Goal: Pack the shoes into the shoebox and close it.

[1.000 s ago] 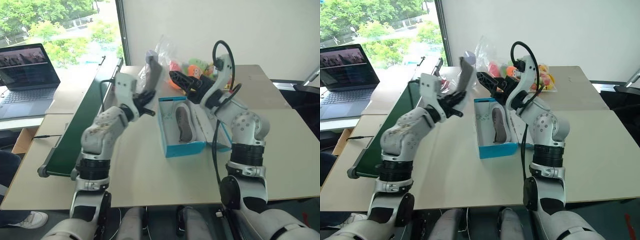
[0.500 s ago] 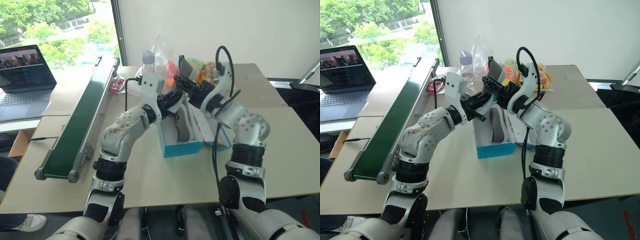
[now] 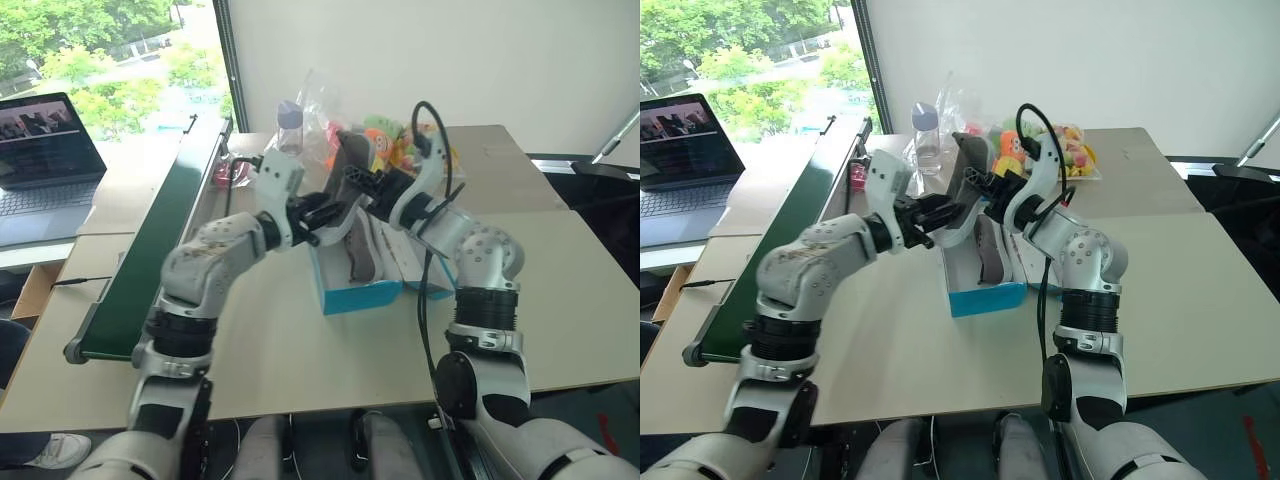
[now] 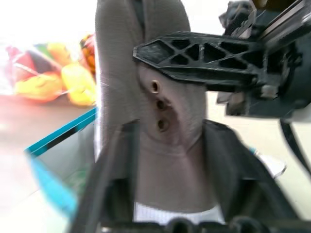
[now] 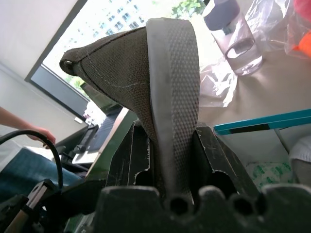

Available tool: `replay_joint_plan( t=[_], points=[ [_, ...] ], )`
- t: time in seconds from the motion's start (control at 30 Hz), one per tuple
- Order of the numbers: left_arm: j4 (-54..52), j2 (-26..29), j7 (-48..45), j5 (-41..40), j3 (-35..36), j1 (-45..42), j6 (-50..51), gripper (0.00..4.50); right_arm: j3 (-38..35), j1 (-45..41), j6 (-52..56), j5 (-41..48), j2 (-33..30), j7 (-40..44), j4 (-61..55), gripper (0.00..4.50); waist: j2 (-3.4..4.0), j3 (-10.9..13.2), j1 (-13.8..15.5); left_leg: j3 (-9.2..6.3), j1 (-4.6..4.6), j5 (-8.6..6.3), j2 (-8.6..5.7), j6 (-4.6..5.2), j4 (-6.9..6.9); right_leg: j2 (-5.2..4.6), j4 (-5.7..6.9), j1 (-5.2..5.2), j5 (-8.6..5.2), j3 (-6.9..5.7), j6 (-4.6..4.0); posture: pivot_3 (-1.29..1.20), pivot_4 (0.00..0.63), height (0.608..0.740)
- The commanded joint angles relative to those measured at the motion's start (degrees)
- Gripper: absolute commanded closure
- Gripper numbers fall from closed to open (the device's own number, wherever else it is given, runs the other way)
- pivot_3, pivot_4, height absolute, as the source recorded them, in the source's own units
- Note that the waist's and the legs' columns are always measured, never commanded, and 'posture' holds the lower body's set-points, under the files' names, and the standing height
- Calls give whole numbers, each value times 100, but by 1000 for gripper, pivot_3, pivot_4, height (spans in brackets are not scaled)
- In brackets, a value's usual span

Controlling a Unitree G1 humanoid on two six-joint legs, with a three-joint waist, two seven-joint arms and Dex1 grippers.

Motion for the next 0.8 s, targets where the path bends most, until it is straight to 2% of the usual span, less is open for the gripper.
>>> replay_joint_plan(
  t=[0.03, 0.13, 0.27, 0.57, 0.8],
  points=[
    [200, 555, -72, 179, 436, 12, -166, 1922, 247, -258, -121, -506, -650, -36, -247, 3961, 1, 1, 21, 0, -2, 0, -3, 0, 0, -3, 0, -1, -2, 1, -4, 0, 150, 740],
    [263, 732, -137, 333, 347, 67, -400, 1922, 624, -311, 18, -763, -919, 90, -122, 3961, 2, 1, 40, 4, -6, 0, -9, 0, 0, -13, -4, -4, -10, 3, -16, 0, 150, 740],
    [181, 608, -104, 387, 305, 139, -498, 1922, 1096, -25, 238, -1018, -1025, 396, 125, 3961, 1, 1, 20, 10, -5, -2, -9, 0, -4, -20, -10, -3, -10, 4, -15, 0, 150, 740],
    [-122, 428, -42, 399, 239, 386, -451, 1922, 1223, -16, 372, -1138, -955, 579, 294, 3961, 1, 1, 15, 14, -4, -1, -7, 0, -7, -15, -1, -6, -5, 6, -7, 0, 150, 740],
    [-269, 489, -71, 500, 137, 490, -486, 1922, 1681, -59, 163, -1527, -750, 833, 849, 3961, 2, 1, 16, 13, -3, -1, -4, 0, -6, -11, -1, -6, -9, 5, -13, 0, 150, 740]
  ],
)
